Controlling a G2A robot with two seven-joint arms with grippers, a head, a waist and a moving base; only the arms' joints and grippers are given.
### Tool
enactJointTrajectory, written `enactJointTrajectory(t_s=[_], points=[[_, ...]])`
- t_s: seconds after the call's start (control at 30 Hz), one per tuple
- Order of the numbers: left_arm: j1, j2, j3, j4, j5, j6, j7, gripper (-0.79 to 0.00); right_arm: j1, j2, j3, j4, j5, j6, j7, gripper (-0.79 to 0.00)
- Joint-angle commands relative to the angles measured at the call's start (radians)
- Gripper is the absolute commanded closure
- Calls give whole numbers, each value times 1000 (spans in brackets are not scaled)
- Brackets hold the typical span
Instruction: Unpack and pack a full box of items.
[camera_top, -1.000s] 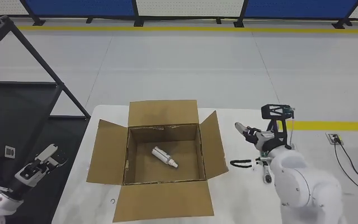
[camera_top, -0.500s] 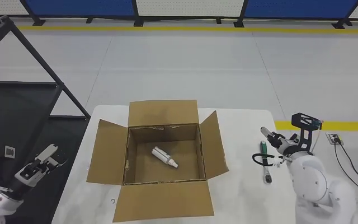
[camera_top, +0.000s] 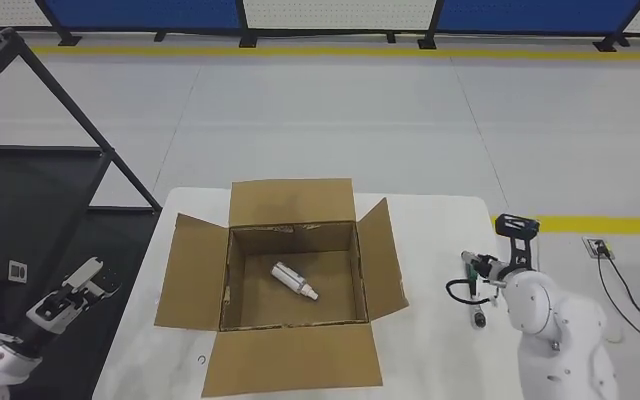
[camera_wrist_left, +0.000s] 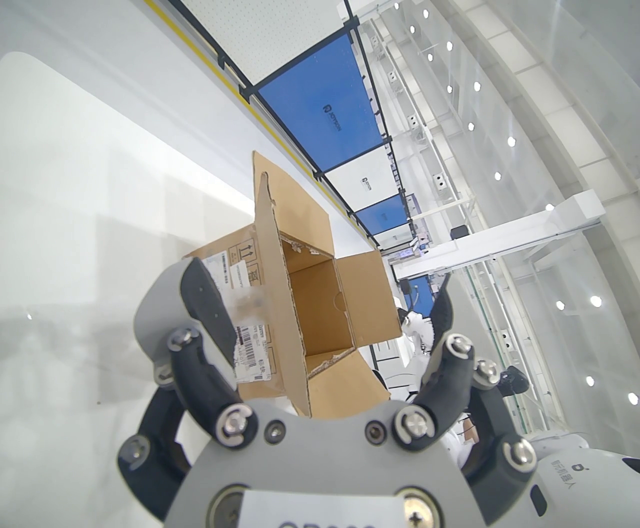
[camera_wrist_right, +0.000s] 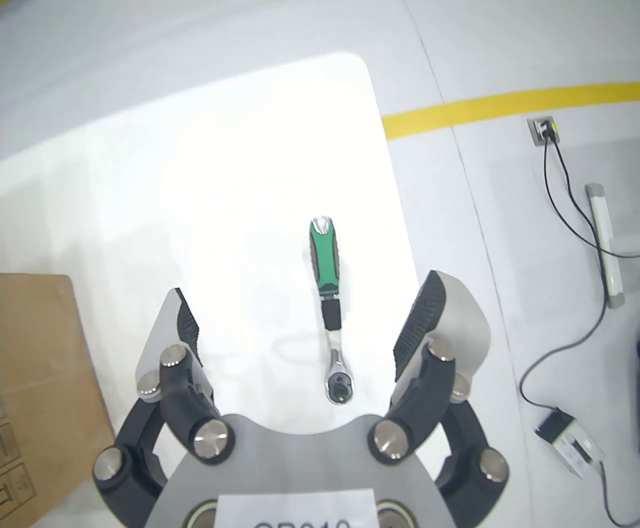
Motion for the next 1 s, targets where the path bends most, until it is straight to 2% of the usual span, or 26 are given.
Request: enactJointTrajectory(t_s=[0.0,0.17,0.27,0.3,0.43,0.7,0.73,0.77,0.97], points=[[0,0,0,0,0,0,0,-785,23,5,-2,56,-38,-26,60,-785],[0,0,0,0,0,0,0,-785,67,13,6,166,-39,-61,114,-782],[0,0,0,0,0,0,0,-785,83,16,13,212,-8,-80,120,-616],[0,0,0,0,0,0,0,-785,87,18,16,225,-8,-86,122,-585],[0,0,0,0,0,0,0,-785,106,23,16,273,17,-110,127,-594],[0,0,0,0,0,0,0,-785,132,31,9,342,59,-144,124,-517],[0,0,0,0,0,0,0,-785,138,32,5,355,63,-143,123,-489],[0,0,0,0,0,0,0,-785,148,33,3,375,69,-142,118,-403],[0,0,0,0,0,0,0,-785,194,38,-7,464,80,-146,100,-329]])
